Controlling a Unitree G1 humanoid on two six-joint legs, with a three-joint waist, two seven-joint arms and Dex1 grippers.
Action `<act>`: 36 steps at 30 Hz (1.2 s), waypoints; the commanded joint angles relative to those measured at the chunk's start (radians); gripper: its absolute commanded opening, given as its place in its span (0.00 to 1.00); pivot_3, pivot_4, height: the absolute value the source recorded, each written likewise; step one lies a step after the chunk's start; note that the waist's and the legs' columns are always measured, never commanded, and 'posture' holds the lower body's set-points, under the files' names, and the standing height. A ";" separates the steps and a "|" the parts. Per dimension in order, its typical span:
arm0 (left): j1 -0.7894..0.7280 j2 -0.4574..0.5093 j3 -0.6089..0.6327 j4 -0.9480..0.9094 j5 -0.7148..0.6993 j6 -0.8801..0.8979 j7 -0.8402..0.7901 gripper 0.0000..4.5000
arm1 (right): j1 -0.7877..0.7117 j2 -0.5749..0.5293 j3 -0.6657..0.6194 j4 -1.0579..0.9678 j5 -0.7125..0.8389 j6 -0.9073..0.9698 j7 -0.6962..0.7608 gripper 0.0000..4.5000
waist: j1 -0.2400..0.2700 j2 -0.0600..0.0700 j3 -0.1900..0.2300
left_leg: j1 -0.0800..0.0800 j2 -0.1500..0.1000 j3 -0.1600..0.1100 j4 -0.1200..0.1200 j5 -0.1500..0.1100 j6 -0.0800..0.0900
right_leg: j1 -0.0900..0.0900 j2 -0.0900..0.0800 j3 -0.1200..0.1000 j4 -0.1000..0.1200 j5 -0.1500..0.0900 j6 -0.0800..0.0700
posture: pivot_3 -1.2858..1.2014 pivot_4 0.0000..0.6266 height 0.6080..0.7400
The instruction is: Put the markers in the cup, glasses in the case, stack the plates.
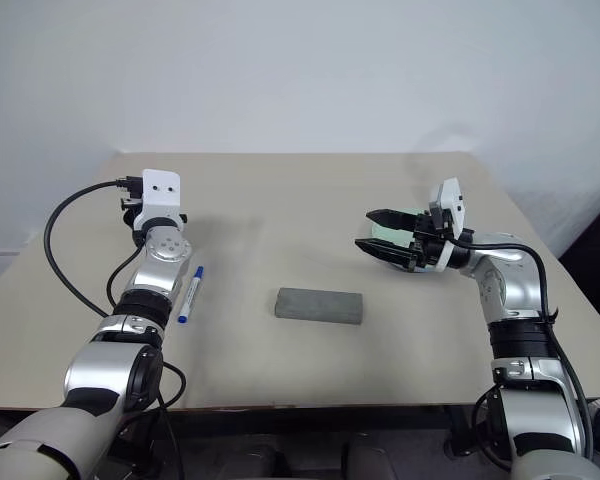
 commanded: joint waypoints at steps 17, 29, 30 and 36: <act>0.165 -0.196 0.001 -0.899 -0.094 0.905 -0.254 0.40 | -0.024 -0.002 -0.004 0.029 -0.014 -0.062 -0.001 0.75 | -0.002 0.000 0.000 | 0.000 -0.001 0.000 0.000 0.002 0.004 | 0.000 0.002 0.001 0.000 -0.001 0.001 | 0.52 0.00 0.94; 0.153 -0.198 0.124 -0.834 -0.125 1.235 -0.281 0.40 | -0.036 0.004 0.004 0.063 -0.024 -0.087 0.000 0.75 | -0.003 0.000 0.000 | 0.001 0.001 -0.001 0.000 0.002 0.003 | 0.000 0.002 0.002 0.000 -0.002 0.002 | 0.52 0.00 0.94; 0.151 -0.196 0.136 -0.828 -0.127 1.252 -0.278 0.40 | -0.035 0.004 0.003 0.064 -0.025 -0.088 0.001 0.75 | -0.003 0.000 0.000 | 0.001 0.001 -0.001 0.000 0.002 0.003 | 0.000 0.002 0.002 0.000 -0.002 0.002 | 0.52 0.00 0.94; 0.132 -0.174 0.149 -0.786 -0.125 1.330 -0.290 0.40 | -0.033 0.006 0.003 0.071 -0.034 -0.092 0.001 0.75 | -0.002 0.000 0.000 | 0.001 0.001 -0.001 0.000 0.000 0.000 | 0.000 0.002 0.002 0.000 -0.001 0.001 | 0.52 0.00 0.94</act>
